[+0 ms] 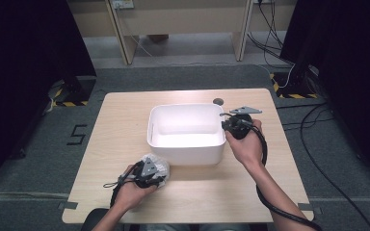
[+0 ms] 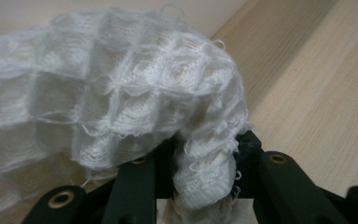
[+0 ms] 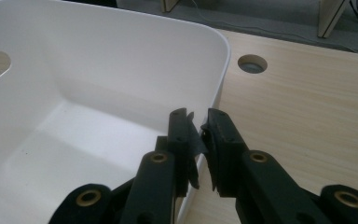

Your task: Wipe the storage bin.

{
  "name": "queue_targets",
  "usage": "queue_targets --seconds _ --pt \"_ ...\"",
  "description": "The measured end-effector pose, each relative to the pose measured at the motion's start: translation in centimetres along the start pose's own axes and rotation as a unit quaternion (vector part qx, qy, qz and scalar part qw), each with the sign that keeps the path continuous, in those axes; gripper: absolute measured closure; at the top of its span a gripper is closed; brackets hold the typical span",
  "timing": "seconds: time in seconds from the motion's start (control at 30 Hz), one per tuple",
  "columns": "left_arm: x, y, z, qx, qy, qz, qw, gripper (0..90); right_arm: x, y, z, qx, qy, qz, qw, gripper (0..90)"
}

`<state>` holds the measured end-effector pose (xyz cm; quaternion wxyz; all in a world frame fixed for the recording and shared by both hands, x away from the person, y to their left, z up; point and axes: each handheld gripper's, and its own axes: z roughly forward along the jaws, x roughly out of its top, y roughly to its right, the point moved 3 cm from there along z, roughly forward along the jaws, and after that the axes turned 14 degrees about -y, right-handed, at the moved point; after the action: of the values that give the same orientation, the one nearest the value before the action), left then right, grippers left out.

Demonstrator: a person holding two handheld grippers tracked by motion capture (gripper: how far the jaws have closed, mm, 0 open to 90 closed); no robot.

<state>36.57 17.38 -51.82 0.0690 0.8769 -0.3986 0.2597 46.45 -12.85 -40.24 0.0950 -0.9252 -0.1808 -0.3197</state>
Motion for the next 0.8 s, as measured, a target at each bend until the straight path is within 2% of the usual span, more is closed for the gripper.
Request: queue_targets --seconds 0.23,0.47,0.8 --pt "0.2 0.0 0.2 -0.004 -0.002 -0.007 1.0 67.9 0.0 0.0 0.0 -0.001 0.0 0.0 1.0 80.6" --pt "0.7 0.7 0.3 -0.01 -0.001 0.007 0.9999 67.8 0.0 0.0 0.0 -0.002 0.001 0.0 1.0 80.6" --pt "1.8 1.7 0.7 -0.017 0.012 0.011 0.9997 67.7 0.0 0.0 0.0 -0.001 0.001 0.0 1.0 80.6"
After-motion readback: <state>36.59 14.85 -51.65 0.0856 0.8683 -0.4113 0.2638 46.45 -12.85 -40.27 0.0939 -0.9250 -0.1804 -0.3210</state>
